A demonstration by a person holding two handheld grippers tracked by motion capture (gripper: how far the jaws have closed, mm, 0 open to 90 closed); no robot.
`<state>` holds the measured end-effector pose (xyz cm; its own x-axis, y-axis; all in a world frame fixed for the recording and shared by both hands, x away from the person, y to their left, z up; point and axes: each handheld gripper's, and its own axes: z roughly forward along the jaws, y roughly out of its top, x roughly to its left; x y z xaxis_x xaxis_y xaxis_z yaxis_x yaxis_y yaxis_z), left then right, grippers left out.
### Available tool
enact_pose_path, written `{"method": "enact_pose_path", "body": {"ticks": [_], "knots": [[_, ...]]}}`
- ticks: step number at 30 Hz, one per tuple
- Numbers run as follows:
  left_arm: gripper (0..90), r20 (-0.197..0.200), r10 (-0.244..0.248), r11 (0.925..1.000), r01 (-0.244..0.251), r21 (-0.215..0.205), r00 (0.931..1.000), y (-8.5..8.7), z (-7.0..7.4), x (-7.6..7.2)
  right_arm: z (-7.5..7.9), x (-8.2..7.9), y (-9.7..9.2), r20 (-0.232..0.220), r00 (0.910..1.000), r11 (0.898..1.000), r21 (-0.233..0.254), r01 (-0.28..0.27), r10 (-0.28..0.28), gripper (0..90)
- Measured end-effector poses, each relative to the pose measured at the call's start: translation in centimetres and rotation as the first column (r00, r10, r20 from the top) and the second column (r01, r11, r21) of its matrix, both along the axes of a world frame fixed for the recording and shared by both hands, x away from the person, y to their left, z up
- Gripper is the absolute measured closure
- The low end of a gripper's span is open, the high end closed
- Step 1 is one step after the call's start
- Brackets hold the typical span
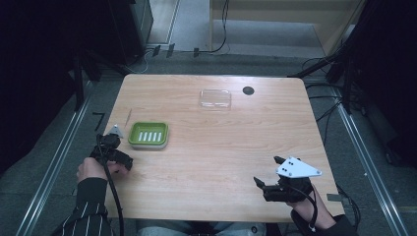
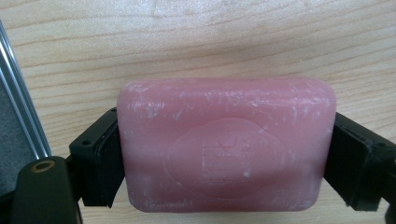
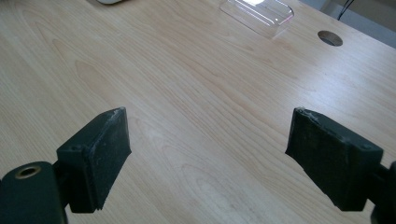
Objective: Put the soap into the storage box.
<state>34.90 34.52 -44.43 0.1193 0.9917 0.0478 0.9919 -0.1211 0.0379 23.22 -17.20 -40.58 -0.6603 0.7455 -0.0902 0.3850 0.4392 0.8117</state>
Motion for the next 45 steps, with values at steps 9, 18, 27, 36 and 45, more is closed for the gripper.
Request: {"method": "enact_pose_path", "body": {"ticks": [9, 18, 27, 36, 45], "knots": [[13.7, -0.001, -0.005, 1.0000, 0.005, -0.007, 1.0000, 0.0, 0.4, 0.3, 0.0, 0.0, 0.0, 0.000, 1.0000, 1.000, 0.001, -0.002, 0.002, 13.8], [13.6, 0.004, -0.016, 0.9999, 0.016, -0.006, 0.9999, 0.0, 1.1, 0.8, 0.0, 0.0, 0.0, 0.000, 1.0000, 1.000, -0.002, -0.001, 0.001, 13.8], [13.7, 0.011, -0.021, 0.9998, 0.021, -0.006, 0.9997, -0.1, 1.6, 1.6, 0.0, 0.0, 0.0, 0.000, 1.0000, 1.000, -0.002, 0.000, 0.000, 13.8], [13.7, 0.022, -0.025, 0.9997, 0.025, -0.006, 0.9995, -0.2, 2.2, 2.0, 0.0, -0.1, -0.1, -0.002, 1.0000, 1.000, 0.000, 0.007, -0.007, 13.8], [13.7, 0.020, -0.038, 0.9993, 0.038, -0.002, 0.9991, -0.3, 2.7, 2.4, 0.0, -0.1, -0.2, 0.000, 1.0000, 1.000, -0.004, 0.008, -0.008, 13.8]]}}
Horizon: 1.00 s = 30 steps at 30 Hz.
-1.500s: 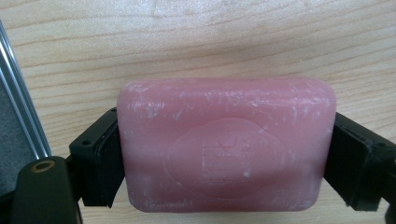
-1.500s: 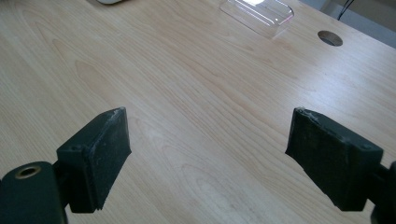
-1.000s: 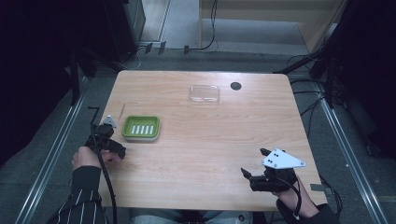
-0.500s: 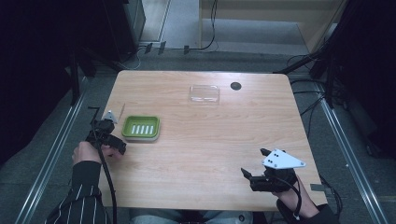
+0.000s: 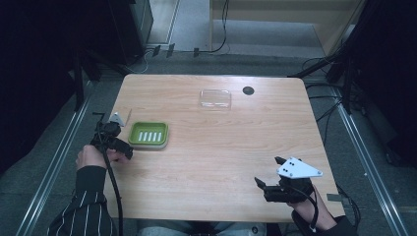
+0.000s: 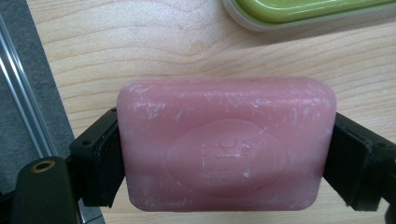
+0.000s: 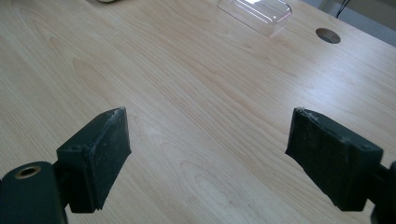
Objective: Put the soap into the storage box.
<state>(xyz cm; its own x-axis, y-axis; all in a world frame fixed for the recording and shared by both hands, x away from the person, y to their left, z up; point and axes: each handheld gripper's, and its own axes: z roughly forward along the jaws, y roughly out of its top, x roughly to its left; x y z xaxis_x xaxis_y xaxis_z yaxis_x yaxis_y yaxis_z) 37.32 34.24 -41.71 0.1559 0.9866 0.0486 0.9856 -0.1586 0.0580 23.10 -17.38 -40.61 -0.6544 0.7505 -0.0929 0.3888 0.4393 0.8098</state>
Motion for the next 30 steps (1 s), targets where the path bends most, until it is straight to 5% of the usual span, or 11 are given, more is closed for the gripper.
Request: {"method": "enact_pose_path", "body": {"ticks": [30], "knots": [[13.7, 0.049, -0.046, 0.9989, 0.047, -0.009, 0.9977, -1.7, 1.8, 2.1, 0.0, -0.3, -0.3, -0.005, 0.9998, 1.000, -0.004, 0.020, -0.020, 13.8]]}}
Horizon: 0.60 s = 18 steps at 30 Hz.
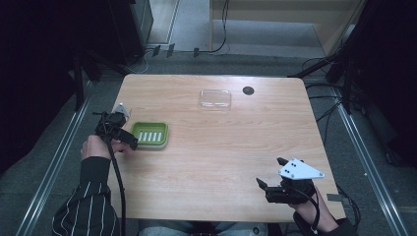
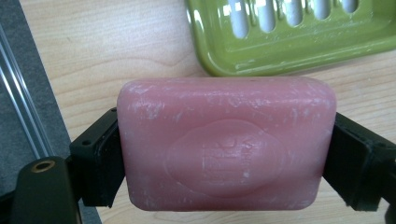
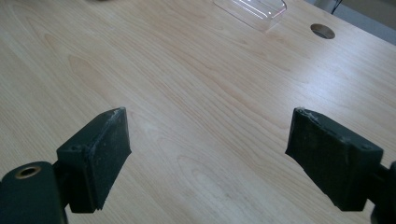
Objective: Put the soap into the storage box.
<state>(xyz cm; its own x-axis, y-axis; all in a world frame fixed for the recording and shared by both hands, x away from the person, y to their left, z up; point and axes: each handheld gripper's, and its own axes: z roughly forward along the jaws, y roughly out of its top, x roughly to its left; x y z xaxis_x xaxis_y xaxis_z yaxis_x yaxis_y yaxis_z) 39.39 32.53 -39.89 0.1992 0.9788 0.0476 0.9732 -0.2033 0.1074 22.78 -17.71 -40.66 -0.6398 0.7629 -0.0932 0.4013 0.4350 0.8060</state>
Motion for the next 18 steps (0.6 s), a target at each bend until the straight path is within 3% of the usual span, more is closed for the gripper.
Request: {"method": "enact_pose_path", "body": {"ticks": [18], "knots": [[13.7, 0.020, -0.038, 0.9992, 0.039, -0.007, 0.9991, -1.8, 0.7, 1.7, 0.0, -0.4, -0.5, 0.000, 0.9998, 1.000, -0.004, 0.022, -0.022, 13.8]]}}
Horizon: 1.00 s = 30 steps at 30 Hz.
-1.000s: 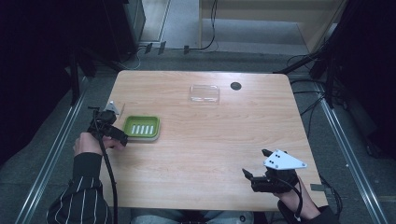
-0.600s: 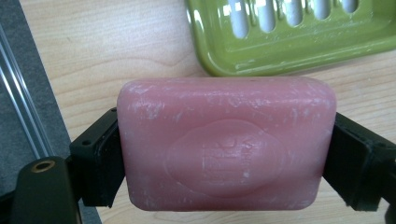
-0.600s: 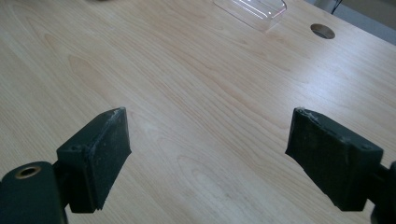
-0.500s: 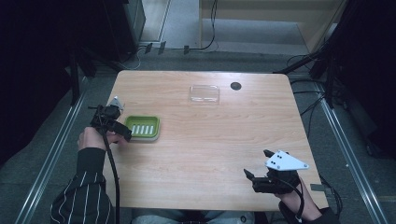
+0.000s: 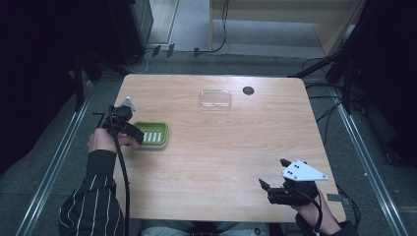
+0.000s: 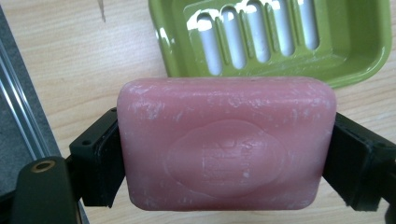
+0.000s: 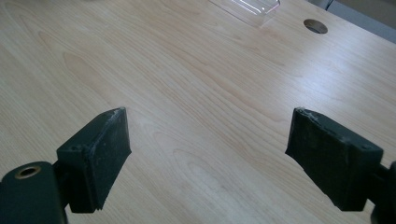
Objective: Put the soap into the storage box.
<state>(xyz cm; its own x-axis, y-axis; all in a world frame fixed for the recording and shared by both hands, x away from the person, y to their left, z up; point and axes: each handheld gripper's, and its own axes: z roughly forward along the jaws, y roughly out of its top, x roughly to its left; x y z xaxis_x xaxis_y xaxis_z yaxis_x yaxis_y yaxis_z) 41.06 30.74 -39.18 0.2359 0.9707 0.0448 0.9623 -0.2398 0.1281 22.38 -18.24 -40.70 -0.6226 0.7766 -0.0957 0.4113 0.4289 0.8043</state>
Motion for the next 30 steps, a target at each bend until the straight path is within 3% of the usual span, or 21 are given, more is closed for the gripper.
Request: {"method": "enact_pose_path", "body": {"ticks": [30], "knots": [[13.7, 0.005, -0.052, 0.9984, 0.052, -0.024, 0.9986, -2.4, -0.2, 2.3, 0.0, -0.4, -0.5, -0.002, 0.9998, 1.000, -0.002, 0.018, -0.018, 13.8]]}}
